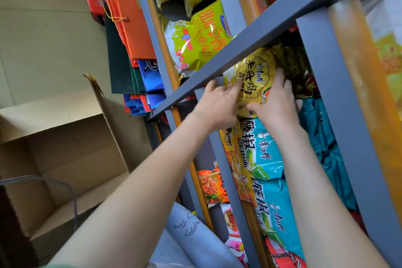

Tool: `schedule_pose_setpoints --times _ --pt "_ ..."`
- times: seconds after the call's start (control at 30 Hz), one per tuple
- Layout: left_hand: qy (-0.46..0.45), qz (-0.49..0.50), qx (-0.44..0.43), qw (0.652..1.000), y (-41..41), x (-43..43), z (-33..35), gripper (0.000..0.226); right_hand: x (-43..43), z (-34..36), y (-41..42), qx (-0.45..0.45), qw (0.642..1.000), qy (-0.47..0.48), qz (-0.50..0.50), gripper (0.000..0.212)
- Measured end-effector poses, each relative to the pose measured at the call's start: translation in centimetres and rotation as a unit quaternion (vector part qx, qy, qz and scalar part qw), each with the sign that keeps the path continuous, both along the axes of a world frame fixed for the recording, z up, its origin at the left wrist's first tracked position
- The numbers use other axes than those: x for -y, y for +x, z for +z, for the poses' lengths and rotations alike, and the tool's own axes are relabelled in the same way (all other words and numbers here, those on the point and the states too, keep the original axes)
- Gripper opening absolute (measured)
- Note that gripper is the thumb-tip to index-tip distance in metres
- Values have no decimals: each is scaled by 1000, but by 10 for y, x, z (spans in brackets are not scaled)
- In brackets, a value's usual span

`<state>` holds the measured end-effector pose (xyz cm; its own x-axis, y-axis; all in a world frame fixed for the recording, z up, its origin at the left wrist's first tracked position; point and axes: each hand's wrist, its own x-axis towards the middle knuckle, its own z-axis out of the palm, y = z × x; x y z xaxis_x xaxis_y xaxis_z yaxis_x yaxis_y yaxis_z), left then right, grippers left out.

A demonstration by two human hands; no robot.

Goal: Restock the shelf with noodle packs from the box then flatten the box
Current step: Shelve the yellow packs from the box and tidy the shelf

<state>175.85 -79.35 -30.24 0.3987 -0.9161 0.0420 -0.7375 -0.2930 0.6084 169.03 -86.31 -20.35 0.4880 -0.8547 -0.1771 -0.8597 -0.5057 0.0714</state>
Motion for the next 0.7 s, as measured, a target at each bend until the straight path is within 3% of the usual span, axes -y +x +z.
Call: schedule_pose_setpoints --times 0.1,0.3,0.5,0.7 --pt "2 57 69 996 11 -4 -7 65 -3 -2 6 -4 1000 -3 31 102" --pt "37 133 120 983 -1 4 -4 59 1 -9 7 -21 997 1 76 102" --pt "67 147 88 983 -12 12 4 39 4 -16 1 2 997 -29 65 100" --pt "37 125 44 990 -17 3 -3 38 -3 -26 -9 -13 989 -112 94 97"
